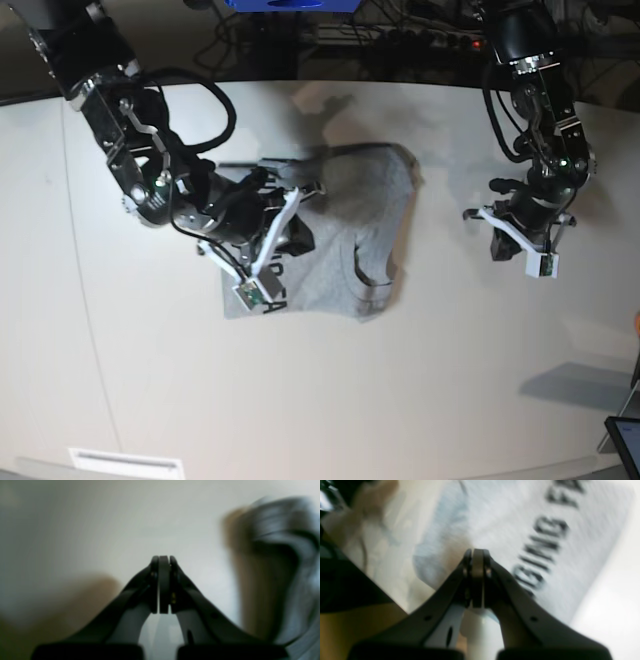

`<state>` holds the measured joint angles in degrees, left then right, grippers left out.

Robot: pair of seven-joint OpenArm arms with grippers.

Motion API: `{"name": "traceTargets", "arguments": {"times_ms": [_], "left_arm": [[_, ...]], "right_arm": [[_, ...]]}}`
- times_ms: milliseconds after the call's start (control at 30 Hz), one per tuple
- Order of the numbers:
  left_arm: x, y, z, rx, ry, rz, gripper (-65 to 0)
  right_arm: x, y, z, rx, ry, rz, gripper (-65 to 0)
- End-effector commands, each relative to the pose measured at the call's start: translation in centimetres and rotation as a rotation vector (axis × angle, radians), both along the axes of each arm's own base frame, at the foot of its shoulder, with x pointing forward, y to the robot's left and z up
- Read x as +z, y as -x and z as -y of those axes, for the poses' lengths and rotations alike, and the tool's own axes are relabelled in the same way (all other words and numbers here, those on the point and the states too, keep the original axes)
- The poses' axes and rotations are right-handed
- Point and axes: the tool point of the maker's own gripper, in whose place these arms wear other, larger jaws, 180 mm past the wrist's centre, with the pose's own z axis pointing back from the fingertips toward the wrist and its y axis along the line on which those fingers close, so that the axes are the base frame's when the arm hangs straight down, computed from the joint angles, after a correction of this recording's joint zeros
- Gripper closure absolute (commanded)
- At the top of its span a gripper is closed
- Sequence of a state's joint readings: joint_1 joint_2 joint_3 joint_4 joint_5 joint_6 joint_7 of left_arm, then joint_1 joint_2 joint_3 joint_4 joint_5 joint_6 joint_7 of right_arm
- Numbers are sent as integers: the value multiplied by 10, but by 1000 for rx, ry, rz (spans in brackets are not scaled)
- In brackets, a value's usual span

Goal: Fold the T-shirt properly
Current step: 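Sweep the right gripper across the shirt, flattening the folded fabric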

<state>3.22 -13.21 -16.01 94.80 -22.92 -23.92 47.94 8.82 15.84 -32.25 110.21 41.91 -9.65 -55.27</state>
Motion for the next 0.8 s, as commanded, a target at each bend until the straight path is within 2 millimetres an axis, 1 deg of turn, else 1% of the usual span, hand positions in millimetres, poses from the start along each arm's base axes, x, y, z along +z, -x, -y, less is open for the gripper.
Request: {"name": "traceTargets", "arguments": {"times_ms": [0, 67, 133, 200, 333, 433, 567, 633, 767], "left_arm": [[17, -8, -10, 11, -34, 58, -3], [15, -4, -23, 32, -108, 34, -3], [11, 1, -33, 41, -180, 1, -3], [7, 6, -39, 43, -235, -28, -3], [1, 10, -45, 48, -290, -62, -3], [-1, 15, -51, 51, -336, -86, -3], [-1, 18, -58, 56, -378, -102, -3], [-5, 23, -61, 59, -392, -119, -3], [-10, 32, -63, 54, -408, -144, -3]], "right_arm": [[8, -9, -5, 8, -8, 31, 0], [2, -17, -18, 24, 1, 13, 0], [-8, -21, -31, 43, 14, -10, 0], [-14, -26, -43, 63, 28, -24, 0], [-9, -45, -56, 58, 28, -22, 0], [-8, -62, -61, 47, 40, -25, 0], [-12, -81, -61, 13, 48, -24, 0], [-19, -91, -57, -17, 55, -22, 0], [-37, -100, -49, -56, 74, -44, 0]]}}
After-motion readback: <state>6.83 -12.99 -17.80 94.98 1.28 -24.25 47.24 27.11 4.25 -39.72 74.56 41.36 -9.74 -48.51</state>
